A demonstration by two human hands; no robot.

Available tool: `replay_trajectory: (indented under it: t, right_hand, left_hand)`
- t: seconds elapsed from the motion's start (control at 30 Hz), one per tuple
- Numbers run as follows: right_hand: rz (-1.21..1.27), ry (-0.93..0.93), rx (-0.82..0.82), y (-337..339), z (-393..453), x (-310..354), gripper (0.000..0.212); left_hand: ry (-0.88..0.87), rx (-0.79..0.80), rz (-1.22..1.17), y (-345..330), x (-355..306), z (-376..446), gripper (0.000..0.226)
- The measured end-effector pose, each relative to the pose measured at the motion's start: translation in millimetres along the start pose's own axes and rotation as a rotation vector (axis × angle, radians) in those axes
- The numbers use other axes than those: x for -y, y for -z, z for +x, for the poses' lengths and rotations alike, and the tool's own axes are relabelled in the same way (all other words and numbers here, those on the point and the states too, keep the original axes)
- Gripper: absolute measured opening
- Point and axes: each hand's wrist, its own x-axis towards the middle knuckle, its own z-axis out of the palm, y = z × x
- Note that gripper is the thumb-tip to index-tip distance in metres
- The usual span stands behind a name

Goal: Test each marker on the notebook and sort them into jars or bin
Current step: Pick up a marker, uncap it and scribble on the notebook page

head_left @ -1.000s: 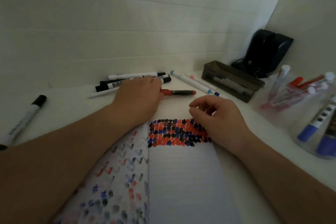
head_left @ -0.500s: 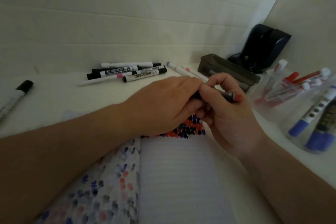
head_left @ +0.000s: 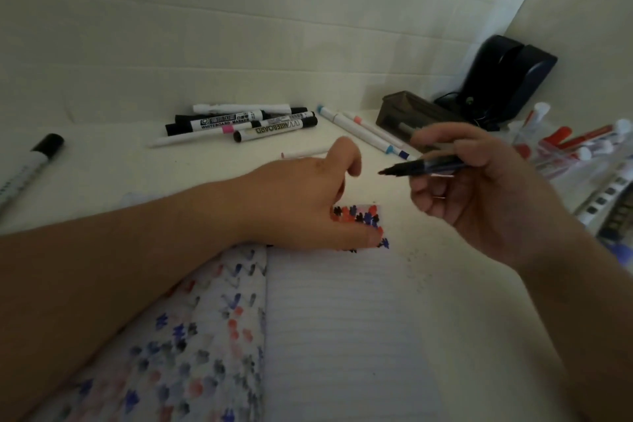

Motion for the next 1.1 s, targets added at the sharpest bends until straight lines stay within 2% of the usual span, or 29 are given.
replay_trajectory:
  t: [0.07, 0.13, 0.23, 0.37, 0.53, 0.9, 1.1]
  right_hand:
    - [-0.045, -0.036, 0.110, 7.3, -2.8, 4.7, 0.016]
    - [-0.115, -0.078, 0.205, 0.1, -5.6, -1.4, 0.028]
    - [-0.340, -0.031, 0.191, -21.1, -9.5, -17.2, 0.020]
    - [-0.535, -0.047, 0.095, -34.3, -9.3, -24.5, 0.028]
    - [-0.517, -0.090, 0.032, -35.8, -9.9, -26.8, 0.022]
    - [-0.571, -0.092, -0.013, -42.6, -10.0, -25.5, 0.031]
    - [-0.528, -0.129, 0.010, -40.8, -10.2, -25.8, 0.023]
  left_hand:
    - [0.000, 0.163, 0.104, 5.5, 0.2, -0.3, 0.070]
    - [-0.050, 0.246, 0.156, 9.2, -0.4, 0.6, 0.067]
    - [-0.097, 0.229, 0.187, 7.7, -0.5, 0.4, 0.068]
    - [-0.110, 0.197, 0.196, 4.6, 1.6, 1.1, 0.070]
    - [-0.089, 0.212, 0.162, 4.3, 4.4, 0.3, 0.071]
    - [-0.060, 0.238, 0.168, 5.3, 2.7, 0.3, 0.072]
    - [-0.054, 0.246, 0.183, 6.3, 1.6, 1.0, 0.073]
